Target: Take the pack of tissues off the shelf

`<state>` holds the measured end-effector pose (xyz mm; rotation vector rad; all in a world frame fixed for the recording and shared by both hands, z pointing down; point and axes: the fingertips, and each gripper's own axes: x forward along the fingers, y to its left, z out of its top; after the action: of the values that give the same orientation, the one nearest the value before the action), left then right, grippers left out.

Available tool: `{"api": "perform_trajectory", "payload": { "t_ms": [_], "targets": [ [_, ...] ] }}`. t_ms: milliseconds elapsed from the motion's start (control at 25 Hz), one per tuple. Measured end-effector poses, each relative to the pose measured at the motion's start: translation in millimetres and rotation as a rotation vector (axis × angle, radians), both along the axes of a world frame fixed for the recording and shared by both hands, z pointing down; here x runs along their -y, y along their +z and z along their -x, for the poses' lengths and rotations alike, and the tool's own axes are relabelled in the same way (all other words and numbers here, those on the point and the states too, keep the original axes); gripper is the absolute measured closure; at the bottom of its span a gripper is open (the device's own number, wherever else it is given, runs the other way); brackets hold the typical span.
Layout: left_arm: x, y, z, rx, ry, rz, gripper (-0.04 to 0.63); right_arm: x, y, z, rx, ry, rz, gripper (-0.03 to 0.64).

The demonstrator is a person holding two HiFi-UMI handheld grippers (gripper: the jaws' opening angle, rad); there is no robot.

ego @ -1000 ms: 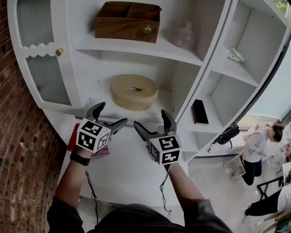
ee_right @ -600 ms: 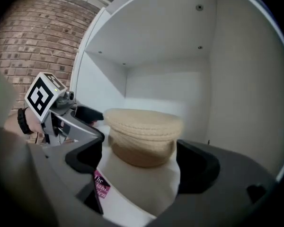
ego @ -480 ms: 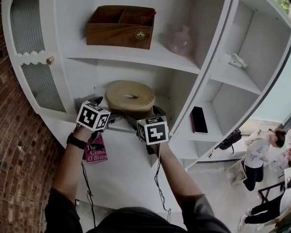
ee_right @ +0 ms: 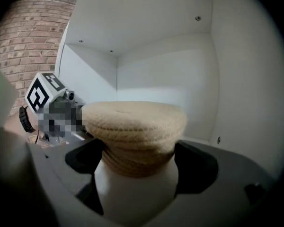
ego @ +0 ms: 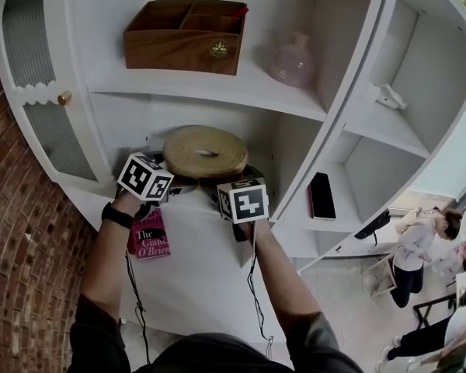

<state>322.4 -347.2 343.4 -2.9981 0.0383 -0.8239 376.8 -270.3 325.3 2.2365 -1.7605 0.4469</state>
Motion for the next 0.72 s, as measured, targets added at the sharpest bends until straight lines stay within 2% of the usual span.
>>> {"api": "perform_trajectory", "payload": {
  "t_ms": [320,720],
  "targets": [
    [-10.7,-3.0,8.5,-0.023,-0.049,-0.044,0.086,-4.5,2.9,3.5,-0.025,-0.055,0.003,0.144],
    [-53.6,-21.0,69.2,-0.103,-0.155,-0.105,0.087,-40.4,-12.0,55.5,-0.100,-0.184,-0.064,0.146]
  ]
}}
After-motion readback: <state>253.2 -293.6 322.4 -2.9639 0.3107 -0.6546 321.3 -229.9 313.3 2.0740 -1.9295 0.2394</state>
